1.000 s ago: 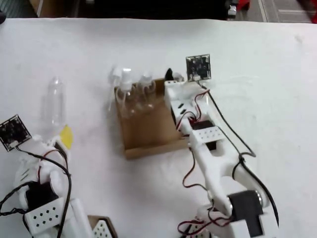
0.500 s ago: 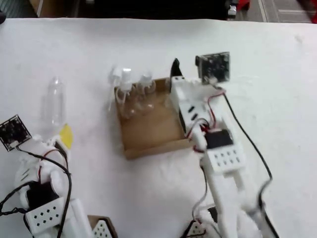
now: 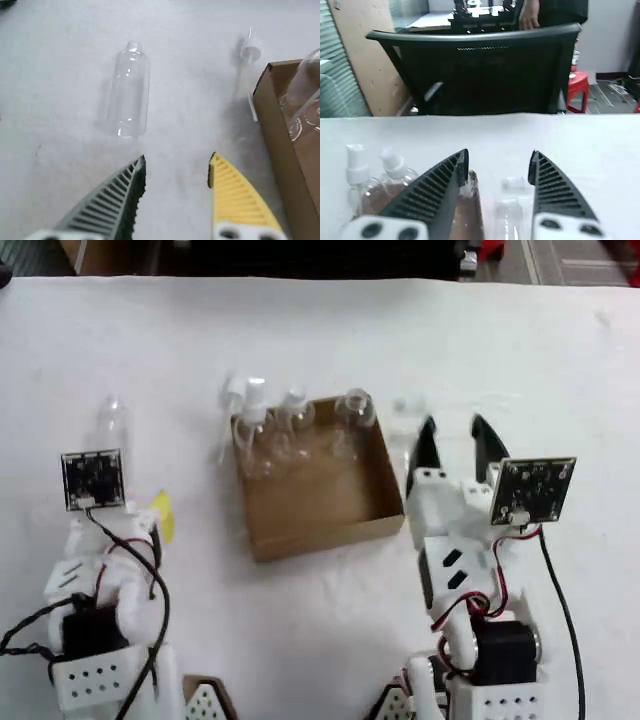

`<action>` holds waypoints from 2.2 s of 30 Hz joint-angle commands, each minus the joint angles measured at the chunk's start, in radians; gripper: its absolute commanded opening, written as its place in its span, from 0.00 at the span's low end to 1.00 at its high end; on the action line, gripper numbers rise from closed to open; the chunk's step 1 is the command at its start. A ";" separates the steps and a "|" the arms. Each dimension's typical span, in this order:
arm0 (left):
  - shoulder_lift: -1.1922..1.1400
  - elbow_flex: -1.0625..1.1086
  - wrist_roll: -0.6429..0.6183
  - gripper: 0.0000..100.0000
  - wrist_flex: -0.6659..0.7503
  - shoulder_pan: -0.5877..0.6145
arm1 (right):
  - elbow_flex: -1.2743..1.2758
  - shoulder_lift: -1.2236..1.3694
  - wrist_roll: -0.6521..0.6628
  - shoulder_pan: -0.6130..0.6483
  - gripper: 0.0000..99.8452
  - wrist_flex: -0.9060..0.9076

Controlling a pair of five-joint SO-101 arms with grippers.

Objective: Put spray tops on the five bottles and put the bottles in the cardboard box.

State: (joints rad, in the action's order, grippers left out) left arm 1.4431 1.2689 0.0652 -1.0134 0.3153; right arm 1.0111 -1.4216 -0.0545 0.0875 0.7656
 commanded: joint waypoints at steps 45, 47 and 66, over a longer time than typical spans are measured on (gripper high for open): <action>-2.818 -2.929 0.071 0.27 -0.354 -0.262 | 0.534 -0.064 0.112 -0.134 0.17 -0.377; -2.819 -2.932 0.071 0.27 -0.354 -0.265 | 0.534 -0.064 0.112 -0.134 0.17 -0.377; -2.830 -2.808 0.071 0.26 -0.249 -0.268 | 0.537 -0.064 0.112 -0.142 0.17 -0.367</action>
State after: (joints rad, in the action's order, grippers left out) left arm -1.4001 -1.5359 0.1312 -1.3126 0.0591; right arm 1.5558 -1.4737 0.0361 -0.0506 0.4127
